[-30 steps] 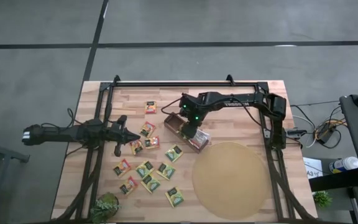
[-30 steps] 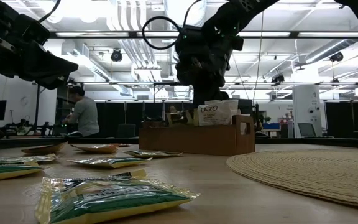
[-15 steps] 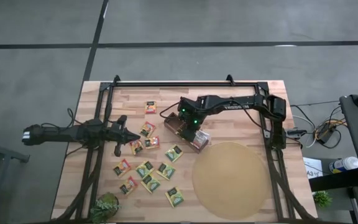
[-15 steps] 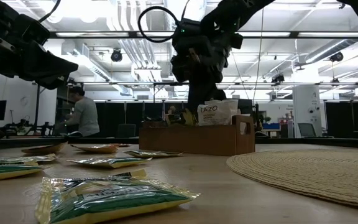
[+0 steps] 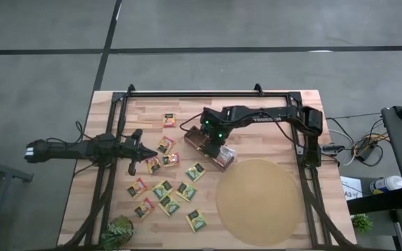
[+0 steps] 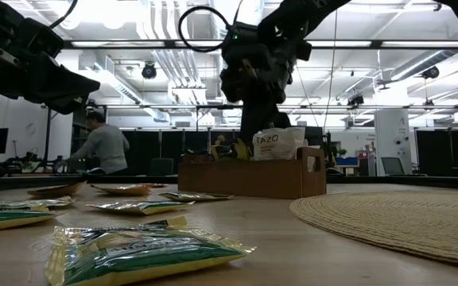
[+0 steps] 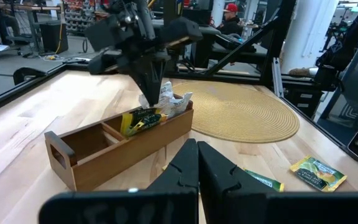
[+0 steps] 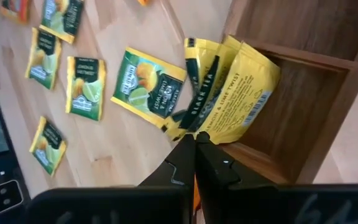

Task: Pick & Place Tea
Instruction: Adjust the yellow tea bags in the wooden organizer, then put the yellow tea bag into the middle section of the wooden organizer

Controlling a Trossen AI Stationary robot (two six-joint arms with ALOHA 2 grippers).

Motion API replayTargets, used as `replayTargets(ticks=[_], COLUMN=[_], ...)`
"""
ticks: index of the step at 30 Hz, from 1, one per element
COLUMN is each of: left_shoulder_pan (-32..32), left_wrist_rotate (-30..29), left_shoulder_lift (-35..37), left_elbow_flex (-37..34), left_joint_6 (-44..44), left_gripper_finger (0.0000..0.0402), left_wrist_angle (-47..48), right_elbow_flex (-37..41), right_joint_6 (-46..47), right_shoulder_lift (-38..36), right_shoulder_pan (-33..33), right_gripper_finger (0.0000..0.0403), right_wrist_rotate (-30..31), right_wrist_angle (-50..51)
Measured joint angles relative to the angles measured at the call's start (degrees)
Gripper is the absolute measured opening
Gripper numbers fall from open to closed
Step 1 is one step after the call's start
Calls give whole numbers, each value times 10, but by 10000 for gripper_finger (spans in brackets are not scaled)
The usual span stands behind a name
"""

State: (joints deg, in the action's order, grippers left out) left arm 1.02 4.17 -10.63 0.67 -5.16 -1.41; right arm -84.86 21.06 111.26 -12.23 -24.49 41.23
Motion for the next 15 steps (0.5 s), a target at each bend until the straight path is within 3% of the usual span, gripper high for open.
replayTargets(ticks=[15], left_shoulder_pan=[0], left_wrist_rotate=[0], left_shoulder_lift=[0], left_elbow_flex=[0], left_joint_6=[0], left_gripper_finger=[0], left_wrist_angle=[0], right_elbow_flex=[0], right_joint_6=[0], right_shoulder_lift=[-53], right_shoulder_pan=[45], right_gripper_finger=[8], right_wrist_rotate=[8], right_wrist_angle=[-9])
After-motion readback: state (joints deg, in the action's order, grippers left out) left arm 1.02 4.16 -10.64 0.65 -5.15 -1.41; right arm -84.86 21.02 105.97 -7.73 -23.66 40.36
